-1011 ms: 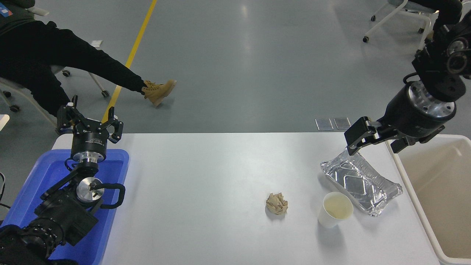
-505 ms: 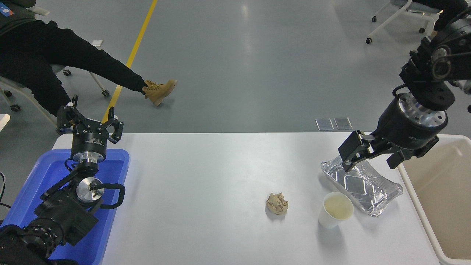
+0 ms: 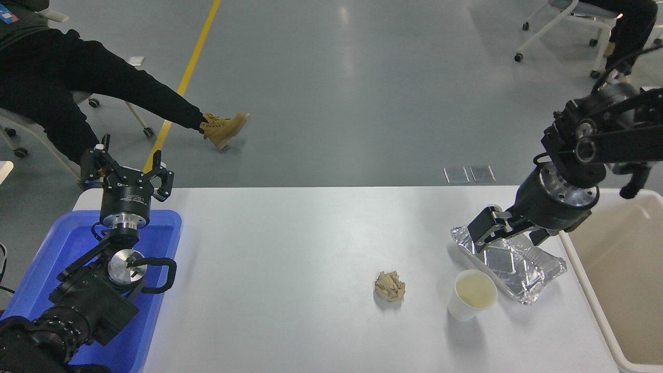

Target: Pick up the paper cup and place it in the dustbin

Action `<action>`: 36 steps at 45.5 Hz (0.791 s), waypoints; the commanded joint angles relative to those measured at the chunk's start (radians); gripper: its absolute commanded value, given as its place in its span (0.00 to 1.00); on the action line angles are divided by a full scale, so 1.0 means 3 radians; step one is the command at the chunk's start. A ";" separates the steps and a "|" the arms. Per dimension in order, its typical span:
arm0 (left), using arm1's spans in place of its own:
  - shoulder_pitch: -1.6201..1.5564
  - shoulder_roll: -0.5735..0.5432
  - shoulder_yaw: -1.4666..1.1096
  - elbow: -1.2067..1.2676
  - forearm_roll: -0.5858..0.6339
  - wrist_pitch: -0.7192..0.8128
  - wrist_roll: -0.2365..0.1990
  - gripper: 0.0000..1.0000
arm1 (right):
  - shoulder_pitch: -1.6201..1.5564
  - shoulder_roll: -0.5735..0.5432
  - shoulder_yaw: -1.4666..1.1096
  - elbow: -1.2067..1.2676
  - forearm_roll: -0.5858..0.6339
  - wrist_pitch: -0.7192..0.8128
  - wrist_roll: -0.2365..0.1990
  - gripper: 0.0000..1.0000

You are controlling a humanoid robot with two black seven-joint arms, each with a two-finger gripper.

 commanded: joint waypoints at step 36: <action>0.0001 0.0000 0.0004 0.0000 0.0006 0.0000 0.0000 0.99 | -0.1759 0.0092 0.0489 -0.1186 -0.0943 -0.0376 0.0020 1.00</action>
